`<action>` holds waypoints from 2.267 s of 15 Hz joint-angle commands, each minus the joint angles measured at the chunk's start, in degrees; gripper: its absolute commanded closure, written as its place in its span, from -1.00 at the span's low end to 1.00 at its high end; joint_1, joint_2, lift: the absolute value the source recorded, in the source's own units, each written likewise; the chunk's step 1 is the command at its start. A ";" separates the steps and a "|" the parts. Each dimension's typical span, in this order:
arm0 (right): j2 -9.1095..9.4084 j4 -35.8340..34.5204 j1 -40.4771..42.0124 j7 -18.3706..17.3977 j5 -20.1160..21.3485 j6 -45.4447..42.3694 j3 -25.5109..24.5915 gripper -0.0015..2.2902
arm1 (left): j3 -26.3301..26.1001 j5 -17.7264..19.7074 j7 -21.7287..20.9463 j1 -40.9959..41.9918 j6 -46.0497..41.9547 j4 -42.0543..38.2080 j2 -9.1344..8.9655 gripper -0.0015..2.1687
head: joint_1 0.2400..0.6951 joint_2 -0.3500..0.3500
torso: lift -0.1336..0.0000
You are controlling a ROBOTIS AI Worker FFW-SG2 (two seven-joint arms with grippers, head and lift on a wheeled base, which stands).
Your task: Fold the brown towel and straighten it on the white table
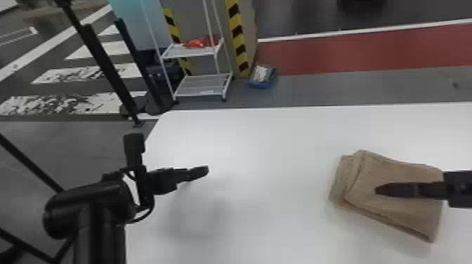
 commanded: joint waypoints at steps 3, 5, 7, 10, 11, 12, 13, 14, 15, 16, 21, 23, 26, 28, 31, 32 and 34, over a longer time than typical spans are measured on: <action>-1.07 -2.92 2.61 0.45 17.91 0.47 0.92 0.79 | -0.07 0.00 0.01 -0.43 0.00 0.50 0.09 -0.93 | 1.00 0.60 | -0.85; -1.77 -6.26 4.36 0.45 17.39 0.47 0.83 0.79 | -0.24 0.00 0.01 -0.60 0.00 0.68 0.09 -0.93 | 1.00 0.52 | -0.85; -2.03 -9.87 6.21 0.45 17.30 0.47 1.80 0.79 | -0.15 -0.09 0.01 -0.51 0.00 0.68 0.09 -0.93 | 1.00 0.48 | -0.85; -3.35 -13.91 9.73 0.45 17.39 0.47 5.84 0.79 | 0.11 -0.53 0.01 -0.51 0.00 0.68 0.18 -0.93 | 1.00 0.51 | -0.85; -3.35 -14.61 10.34 0.45 17.30 0.47 6.46 0.79 | 0.02 -0.53 0.01 -0.51 0.00 0.68 0.18 -0.93 | 1.00 0.54 | -0.85; -3.35 -14.88 10.60 0.45 17.30 0.47 7.51 0.79 | 0.02 -0.53 0.01 -0.43 0.00 0.68 0.18 -0.93 | 1.00 0.57 | -0.85; -3.88 -14.97 11.31 0.45 17.30 0.47 9.36 0.79 | -0.07 -0.53 0.01 -0.43 0.00 0.68 0.18 -0.93 | 1.00 0.61 | -0.85; -3.97 -14.97 11.92 0.45 17.47 0.47 10.68 0.79 | -0.07 -0.61 0.01 -0.43 0.00 0.68 0.18 -0.93 | 1.00 0.63 | -0.85; -3.97 -14.88 12.19 0.45 17.74 0.47 11.64 0.79 | -0.15 -0.61 -0.07 -0.43 0.00 0.68 0.18 -0.93 | 1.00 0.66 | -0.85; -4.41 -14.44 12.10 0.45 18.00 0.47 12.26 0.79 | -0.15 -0.53 -0.16 -0.43 0.00 0.68 0.18 -0.93 | 1.00 0.68 | -0.85; -4.67 -8.73 8.67 0.45 20.64 0.47 12.52 0.79 | -0.07 -0.61 -0.43 -0.25 -0.53 1.03 0.18 -0.93 | 1.00 0.72 | -0.85; -4.41 -5.47 6.47 0.45 22.57 0.47 12.43 0.79 | -0.07 -0.53 -0.60 -0.25 -0.53 1.03 0.18 -0.93 | 1.00 0.67 | -0.85; -3.44 -0.82 2.96 0.45 24.24 0.47 10.41 0.79 | 0.02 -0.53 -0.69 -0.16 -0.53 1.03 0.18 -0.93 | 1.00 0.61 | -0.85; -2.47 1.29 1.11 0.45 25.56 0.47 8.30 0.79 | -0.07 -0.53 -0.69 -0.16 -0.53 1.03 0.09 -0.93 | 1.00 0.54 | -0.85; -2.21 5.43 -2.32 0.45 25.82 0.47 6.19 0.79 | -0.07 -0.53 -0.69 -0.16 -0.53 0.94 0.18 -0.93 | 1.00 0.48 | -0.85; -2.03 7.27 -3.37 0.45 25.56 0.47 5.75 0.79 | -0.15 -0.53 -0.69 -0.16 -0.53 0.94 0.18 -0.93 | 1.00 0.44 | -0.85; -1.07 10.87 -5.22 0.45 25.47 0.47 4.52 0.79 | -0.15 -0.53 -0.69 -0.16 -0.53 0.94 0.18 -0.93 | 1.00 0.41 | -0.85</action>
